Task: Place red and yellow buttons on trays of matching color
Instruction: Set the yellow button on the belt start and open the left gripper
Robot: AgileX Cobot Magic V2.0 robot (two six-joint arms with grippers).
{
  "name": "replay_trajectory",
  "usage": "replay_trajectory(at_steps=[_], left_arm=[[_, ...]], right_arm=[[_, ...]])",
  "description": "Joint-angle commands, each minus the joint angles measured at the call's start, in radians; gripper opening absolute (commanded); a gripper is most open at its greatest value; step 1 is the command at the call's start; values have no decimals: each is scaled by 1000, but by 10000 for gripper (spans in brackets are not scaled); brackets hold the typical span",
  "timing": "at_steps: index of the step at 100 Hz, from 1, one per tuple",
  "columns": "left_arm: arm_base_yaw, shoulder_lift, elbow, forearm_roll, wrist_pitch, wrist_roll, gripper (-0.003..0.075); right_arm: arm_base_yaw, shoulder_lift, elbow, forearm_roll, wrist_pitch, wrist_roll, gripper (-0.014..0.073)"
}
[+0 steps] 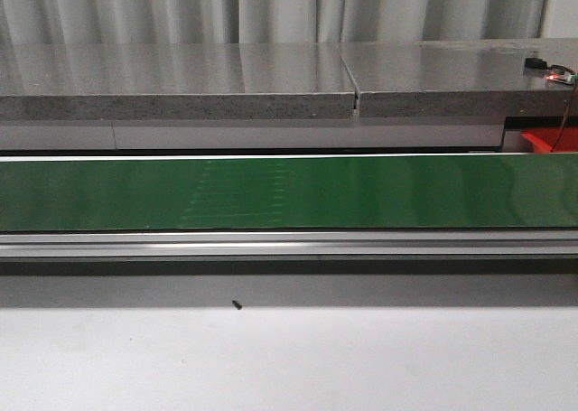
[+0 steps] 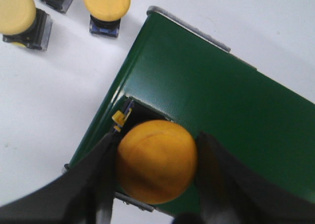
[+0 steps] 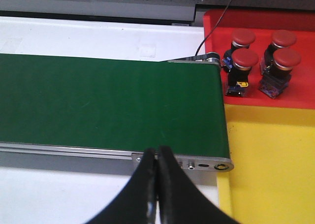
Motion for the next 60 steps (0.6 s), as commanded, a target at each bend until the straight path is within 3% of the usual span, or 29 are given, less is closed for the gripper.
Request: replay_trajectory(at_steps=[1, 46, 60], left_arm=[[-5, -45, -25, -19, -2, 2, 188], [-5, 1, -25, -19, 2, 2, 189], [-5, 1, -25, -19, 0, 5, 256]], right_arm=[[1, 2, -23, -7, -71, -4, -67], [1, 2, -23, -7, -71, -4, -67], [1, 2, -23, -7, -71, -4, -67]])
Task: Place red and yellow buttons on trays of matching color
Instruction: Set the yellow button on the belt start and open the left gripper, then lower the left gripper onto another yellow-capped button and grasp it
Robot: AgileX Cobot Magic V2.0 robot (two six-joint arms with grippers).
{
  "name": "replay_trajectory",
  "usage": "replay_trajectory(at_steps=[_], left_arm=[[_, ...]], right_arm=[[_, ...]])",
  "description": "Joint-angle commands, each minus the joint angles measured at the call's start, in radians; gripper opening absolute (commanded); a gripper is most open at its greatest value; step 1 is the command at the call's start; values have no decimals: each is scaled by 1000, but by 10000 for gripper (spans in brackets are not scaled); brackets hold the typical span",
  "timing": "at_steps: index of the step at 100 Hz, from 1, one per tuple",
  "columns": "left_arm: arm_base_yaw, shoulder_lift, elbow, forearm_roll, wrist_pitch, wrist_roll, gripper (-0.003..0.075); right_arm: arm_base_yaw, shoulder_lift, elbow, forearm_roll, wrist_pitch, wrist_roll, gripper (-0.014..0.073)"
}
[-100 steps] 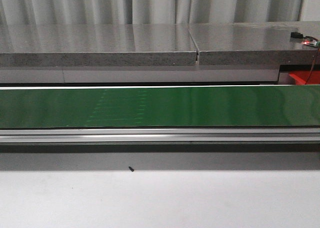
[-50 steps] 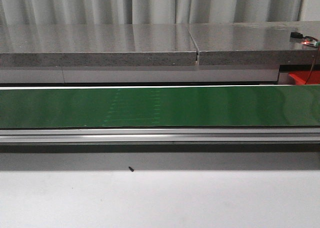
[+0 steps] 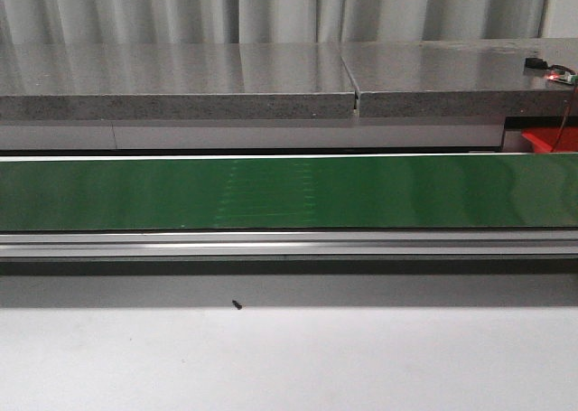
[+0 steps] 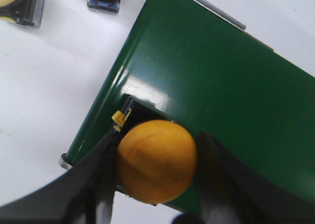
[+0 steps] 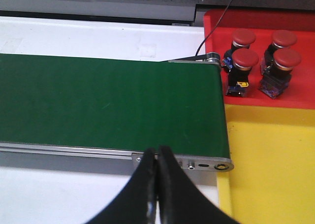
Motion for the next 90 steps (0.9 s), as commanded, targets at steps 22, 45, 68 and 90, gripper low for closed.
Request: replay_trajectory(at_steps=[22, 45, 68, 90], left_arm=[[-5, -38, -30, -43, -23, 20, 574], [-5, -89, -30, -45, -32, 25, 576], [20, -107, -74, -10, -49, 25, 576], [117, -91, -114, -8, -40, 100, 576]], right_arm=[[1, 2, -23, -7, -71, -4, -67], [1, 2, -23, -7, -71, -4, -67], [1, 2, -23, -7, -71, -4, -67], [1, 2, -23, -7, -71, -4, -67]])
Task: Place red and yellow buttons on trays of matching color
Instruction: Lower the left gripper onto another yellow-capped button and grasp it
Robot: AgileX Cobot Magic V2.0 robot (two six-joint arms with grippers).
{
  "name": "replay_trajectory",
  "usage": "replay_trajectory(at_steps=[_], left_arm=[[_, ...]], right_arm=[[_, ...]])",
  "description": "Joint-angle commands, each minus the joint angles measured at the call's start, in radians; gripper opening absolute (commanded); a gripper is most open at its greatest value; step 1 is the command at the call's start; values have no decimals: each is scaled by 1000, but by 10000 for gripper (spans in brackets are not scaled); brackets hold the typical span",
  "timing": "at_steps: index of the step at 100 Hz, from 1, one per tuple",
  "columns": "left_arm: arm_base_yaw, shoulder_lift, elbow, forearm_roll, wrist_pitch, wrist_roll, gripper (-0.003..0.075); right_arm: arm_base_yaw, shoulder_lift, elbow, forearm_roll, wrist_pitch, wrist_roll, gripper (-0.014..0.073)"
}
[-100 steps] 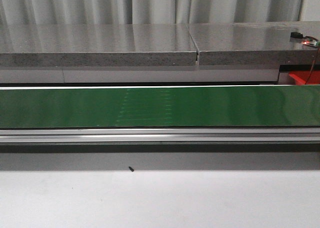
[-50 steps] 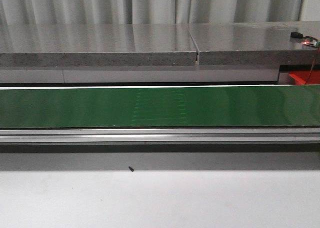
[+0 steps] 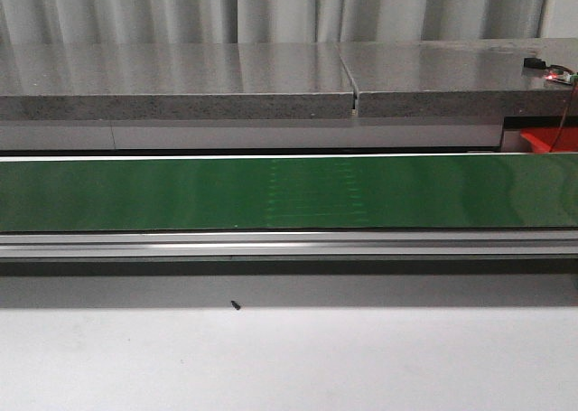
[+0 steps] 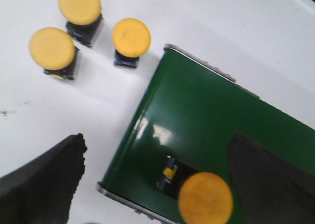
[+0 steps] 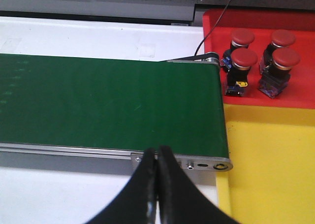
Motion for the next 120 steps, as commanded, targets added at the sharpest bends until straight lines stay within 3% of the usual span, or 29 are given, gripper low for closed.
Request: replay_trajectory(at_steps=[1, 27, 71, 120], left_arm=[[37, -25, -42, -10, -26, 55, 576], [129, 62, -90, -14, 17, 191, 575], [125, 236, -154, -5, -53, 324, 575], [115, 377, -156, -21, -303, 328, 561]], right_arm=[[1, 2, -23, -7, -71, -4, -67], [1, 2, -23, -7, -71, -4, -67], [1, 2, -23, -7, -71, -4, -67], [1, 2, -23, -7, -70, -4, -67]])
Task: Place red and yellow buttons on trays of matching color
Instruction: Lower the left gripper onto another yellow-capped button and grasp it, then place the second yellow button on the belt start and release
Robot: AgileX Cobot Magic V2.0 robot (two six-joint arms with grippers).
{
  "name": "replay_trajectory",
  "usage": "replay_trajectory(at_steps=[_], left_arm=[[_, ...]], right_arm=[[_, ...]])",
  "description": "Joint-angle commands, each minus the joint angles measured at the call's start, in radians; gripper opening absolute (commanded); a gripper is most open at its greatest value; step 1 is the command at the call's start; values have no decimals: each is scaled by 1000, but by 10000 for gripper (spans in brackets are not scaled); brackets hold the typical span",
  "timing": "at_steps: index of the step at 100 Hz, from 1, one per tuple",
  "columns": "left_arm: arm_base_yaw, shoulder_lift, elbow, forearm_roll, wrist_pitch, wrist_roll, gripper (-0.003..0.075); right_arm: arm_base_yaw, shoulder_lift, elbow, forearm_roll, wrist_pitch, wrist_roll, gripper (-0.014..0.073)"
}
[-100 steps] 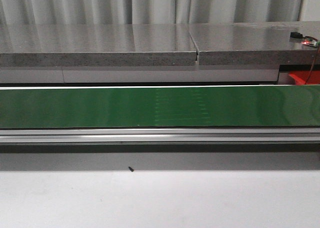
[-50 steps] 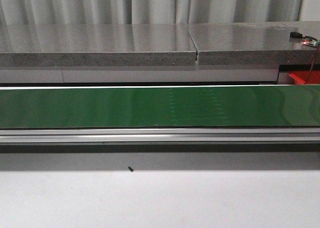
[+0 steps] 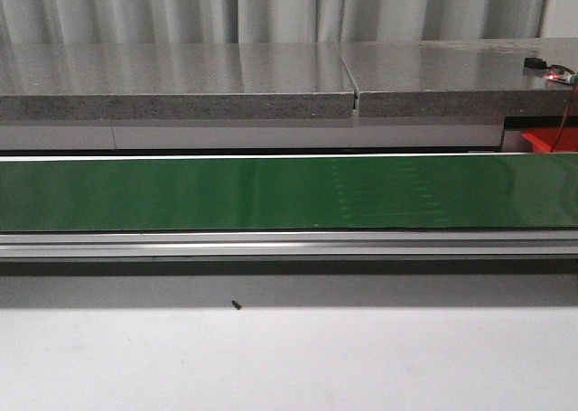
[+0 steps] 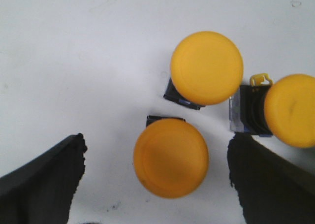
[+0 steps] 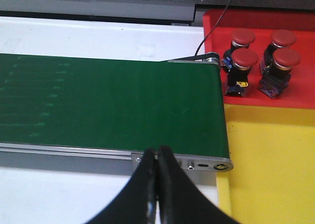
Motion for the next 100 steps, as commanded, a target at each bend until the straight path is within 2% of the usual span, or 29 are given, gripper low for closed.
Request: replay_trajectory(at_steps=[1, 19, 38, 48, 71, 100], left_arm=[[-8, -29, -32, -24, -67, 1, 557], [-8, -3, -32, -24, -72, 1, 484], [-8, -2, -32, -24, -74, 1, 290], [-8, -2, -32, -24, -74, 1, 230], [-6, -24, -32, -24, -31, 3, 221], [-5, -205, 34, -23, -12, 3, 221]], right_arm=[[1, 2, -23, -7, -70, -4, -67], [1, 2, -23, -7, -70, -4, -67], [1, 2, -23, -7, -70, -4, -67], [1, 2, -23, -7, -70, -4, -67], [1, 2, -23, -7, -70, -4, -67], [1, 2, -23, -7, -70, -4, -67]])
